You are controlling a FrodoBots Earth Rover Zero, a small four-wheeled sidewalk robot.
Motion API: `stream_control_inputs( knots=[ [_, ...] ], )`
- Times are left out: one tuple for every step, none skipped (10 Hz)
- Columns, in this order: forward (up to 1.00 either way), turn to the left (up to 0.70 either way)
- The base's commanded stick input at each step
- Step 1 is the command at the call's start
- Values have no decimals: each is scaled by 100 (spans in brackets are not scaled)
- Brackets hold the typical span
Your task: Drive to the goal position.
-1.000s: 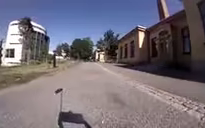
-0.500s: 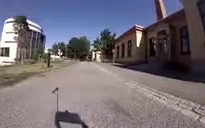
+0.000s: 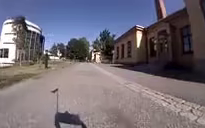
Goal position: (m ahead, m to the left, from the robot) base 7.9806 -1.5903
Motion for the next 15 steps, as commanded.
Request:
stream_control_inputs(
  knots=[
    [70,0],
    [70,0],
    [70,0],
    [70,0],
    [70,0],
    [70,0],
    [70,0],
    [70,0],
    [70,0],
    [70,0],
    [70,0],
    [70,0],
    [70,0],
    [70,0],
    [70,0]
  ],
)
